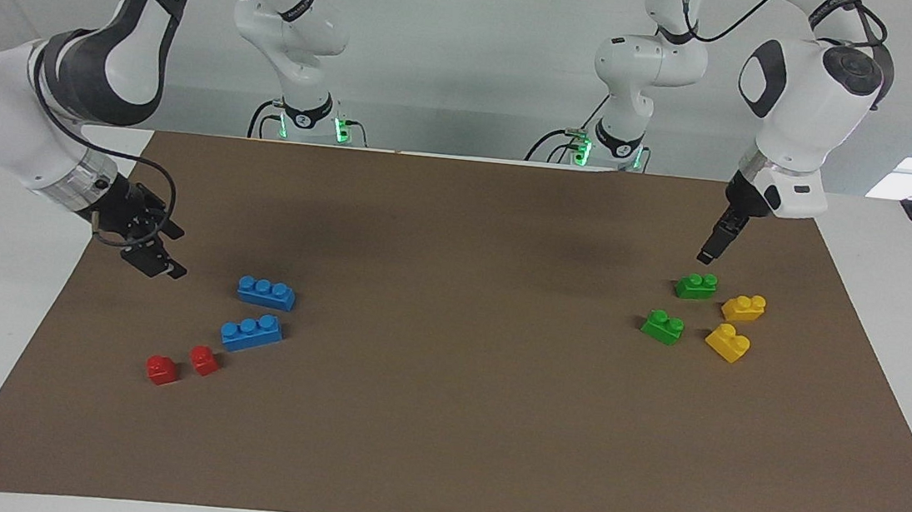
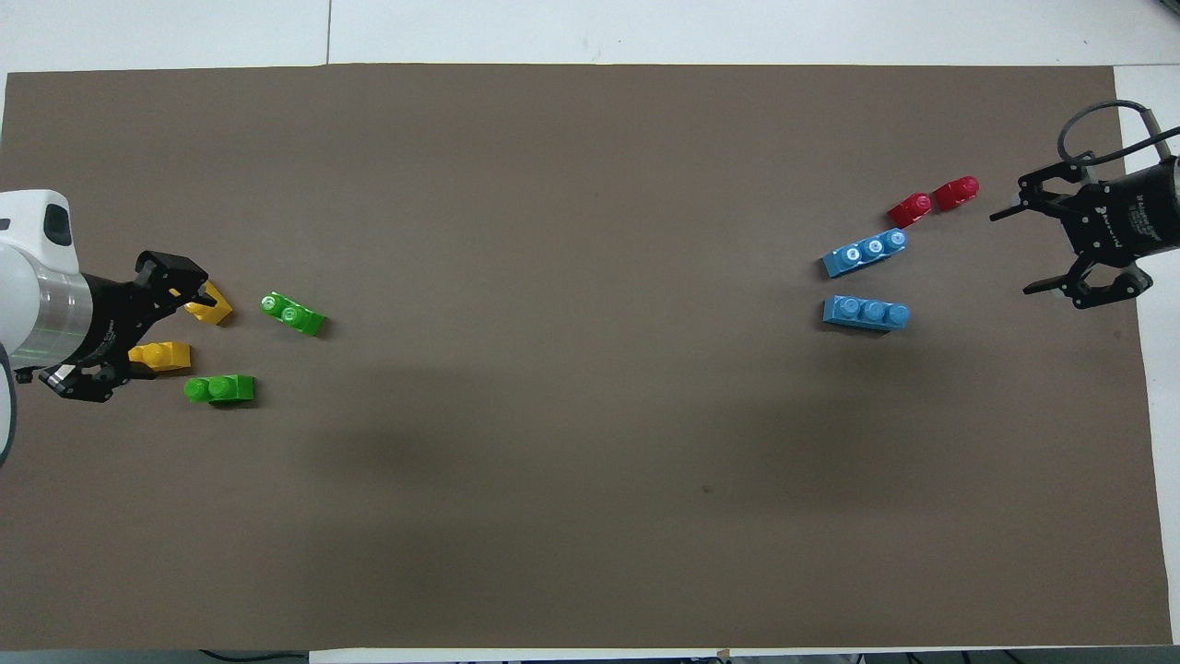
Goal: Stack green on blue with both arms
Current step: 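Reach the left gripper toward the green brick while the right gripper reaches the blue brick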
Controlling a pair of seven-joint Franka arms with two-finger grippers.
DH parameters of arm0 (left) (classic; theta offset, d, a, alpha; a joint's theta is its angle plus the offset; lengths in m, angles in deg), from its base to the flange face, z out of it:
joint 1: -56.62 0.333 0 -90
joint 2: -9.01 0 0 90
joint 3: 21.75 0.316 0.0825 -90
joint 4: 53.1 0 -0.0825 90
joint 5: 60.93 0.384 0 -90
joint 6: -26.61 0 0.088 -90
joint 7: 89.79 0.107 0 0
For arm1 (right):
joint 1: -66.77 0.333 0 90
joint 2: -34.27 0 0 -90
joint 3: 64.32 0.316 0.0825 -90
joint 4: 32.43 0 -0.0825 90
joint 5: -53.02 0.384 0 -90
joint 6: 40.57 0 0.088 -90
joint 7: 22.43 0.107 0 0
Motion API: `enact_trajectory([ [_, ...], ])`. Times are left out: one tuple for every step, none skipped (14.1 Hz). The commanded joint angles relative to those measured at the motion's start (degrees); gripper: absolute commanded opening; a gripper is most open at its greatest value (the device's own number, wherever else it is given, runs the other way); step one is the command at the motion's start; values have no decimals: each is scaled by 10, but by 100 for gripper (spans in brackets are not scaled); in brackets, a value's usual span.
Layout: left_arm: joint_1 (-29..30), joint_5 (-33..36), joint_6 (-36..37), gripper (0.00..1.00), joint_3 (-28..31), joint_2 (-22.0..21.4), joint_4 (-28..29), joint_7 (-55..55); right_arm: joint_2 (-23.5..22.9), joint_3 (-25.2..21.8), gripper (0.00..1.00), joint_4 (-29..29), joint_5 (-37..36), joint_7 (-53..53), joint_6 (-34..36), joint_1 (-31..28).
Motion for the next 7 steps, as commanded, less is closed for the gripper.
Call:
enact_trajectory([
  [0,-2,-15,100,0,1,20,-12,-24,4,90,-13,34,16,-24,1],
  [-3,-2,-17,100,0,0,33,-24,-38,5,90,-17,46,17,-26,4],
  [-5,-2,-27,100,0,-2,43,-44,-48,8,90,-21,58,26,-34,4],
  [-6,-2,-42,100,0,-2,52,-61,-55,9,90,-21,65,35,-50,4],
  [-7,-2,-51,100,0,0,62,-66,-65,10,90,-22,70,45,-55,12],
  [-7,-2,-58,100,0,1,72,-68,-73,9,90,-29,70,51,-55,20],
  [-7,-2,-65,100,0,2,78,-68,-87,9,90,-45,71,54,-53,23],
])
